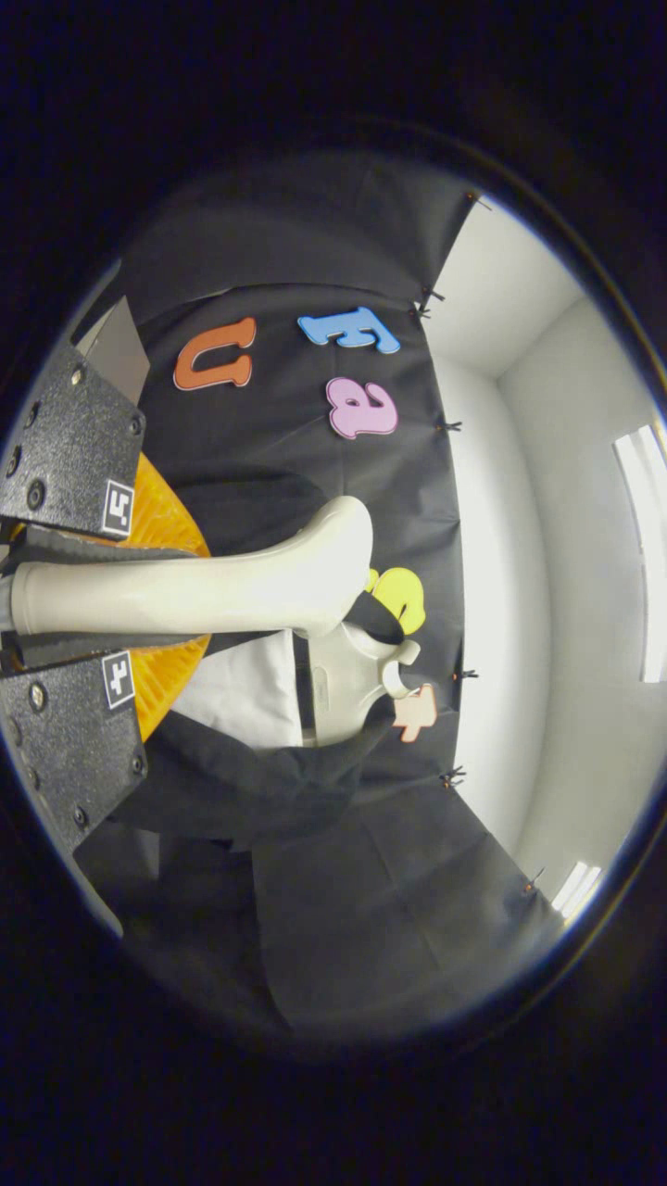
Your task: Iron the clothes twice with a garment steamer, once on the left side and once on the right side.
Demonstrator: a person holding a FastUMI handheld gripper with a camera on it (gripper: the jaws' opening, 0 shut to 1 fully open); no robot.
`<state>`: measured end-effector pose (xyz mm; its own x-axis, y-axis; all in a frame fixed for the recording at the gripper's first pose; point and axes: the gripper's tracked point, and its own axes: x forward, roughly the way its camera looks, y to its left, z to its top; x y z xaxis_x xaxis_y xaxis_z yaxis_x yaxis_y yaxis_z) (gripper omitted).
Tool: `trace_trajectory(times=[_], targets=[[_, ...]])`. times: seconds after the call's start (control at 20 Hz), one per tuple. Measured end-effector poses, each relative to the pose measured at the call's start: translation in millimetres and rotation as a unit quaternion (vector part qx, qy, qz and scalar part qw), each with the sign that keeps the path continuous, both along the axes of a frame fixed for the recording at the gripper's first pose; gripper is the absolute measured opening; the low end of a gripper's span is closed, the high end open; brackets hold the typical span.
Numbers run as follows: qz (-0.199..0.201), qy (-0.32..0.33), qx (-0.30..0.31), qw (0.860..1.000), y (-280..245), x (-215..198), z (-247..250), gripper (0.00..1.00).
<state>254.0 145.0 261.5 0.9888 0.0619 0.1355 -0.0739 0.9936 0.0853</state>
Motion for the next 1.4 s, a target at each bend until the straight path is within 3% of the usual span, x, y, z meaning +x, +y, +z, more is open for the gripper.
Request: trace_trajectory(times=[0.25,0.65,1.4], targets=[[-0.003,0.031,-0.006,0.999,-3.9,5.2,-36.3,0.32],[-0.013,0.080,-0.004,0.997,-36.8,-29.1,-108.1,0.32],[-0.022,0.146,-0.011,0.989,-35.9,-60.7,-216.5,0.32]])
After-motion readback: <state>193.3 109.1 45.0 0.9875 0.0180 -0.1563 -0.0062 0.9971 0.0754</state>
